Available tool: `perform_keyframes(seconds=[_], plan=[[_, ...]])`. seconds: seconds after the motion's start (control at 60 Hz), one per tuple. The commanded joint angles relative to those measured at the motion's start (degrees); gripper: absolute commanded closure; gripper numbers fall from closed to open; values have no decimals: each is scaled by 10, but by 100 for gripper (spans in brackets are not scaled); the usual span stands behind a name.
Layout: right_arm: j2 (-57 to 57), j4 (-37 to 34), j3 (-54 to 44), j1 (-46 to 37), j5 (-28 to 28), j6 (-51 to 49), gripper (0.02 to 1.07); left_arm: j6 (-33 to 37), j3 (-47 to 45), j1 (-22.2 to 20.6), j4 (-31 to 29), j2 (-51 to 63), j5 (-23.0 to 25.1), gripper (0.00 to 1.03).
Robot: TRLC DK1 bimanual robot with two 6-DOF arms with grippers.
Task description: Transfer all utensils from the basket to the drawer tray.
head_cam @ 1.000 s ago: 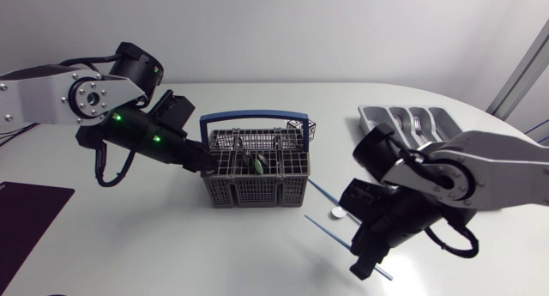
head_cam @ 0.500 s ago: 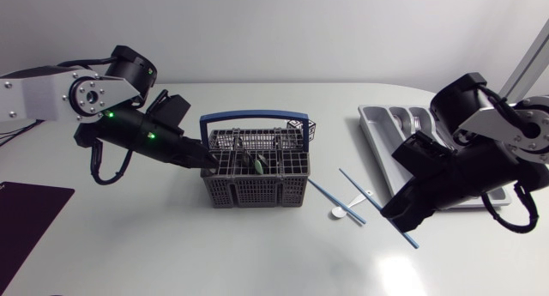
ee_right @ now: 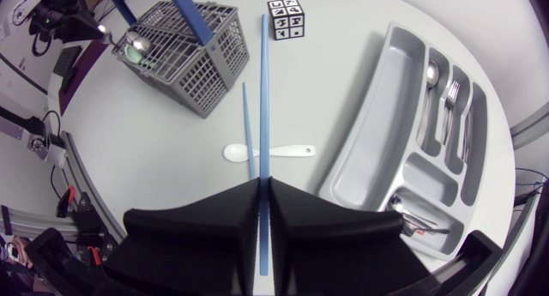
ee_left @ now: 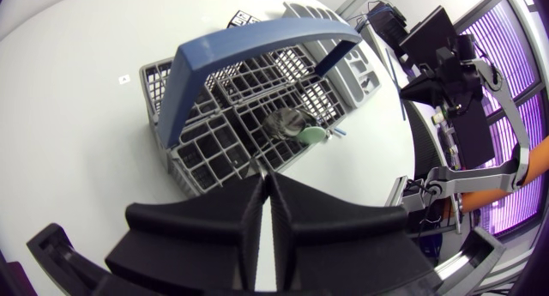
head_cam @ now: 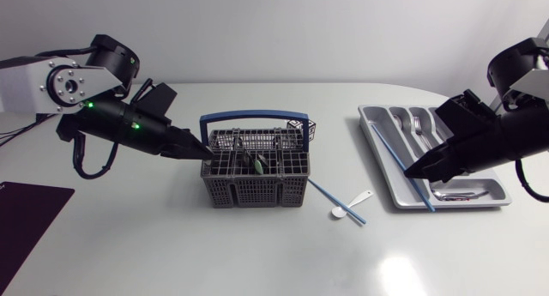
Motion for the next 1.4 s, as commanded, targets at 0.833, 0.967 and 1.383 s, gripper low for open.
perform_keyframes(seconds=[0.833, 0.967, 1.383], plan=[[393, 247, 124, -65, 59, 183, 99, -2, -9, 17, 16, -246, 110, 98], [394, 258, 118, -59, 81, 187, 61, 5, -32, -11, 37, -281, 110, 98], [229, 273, 14, 11, 103, 79, 17, 17, -71, -118, 61, -313, 109, 98]])
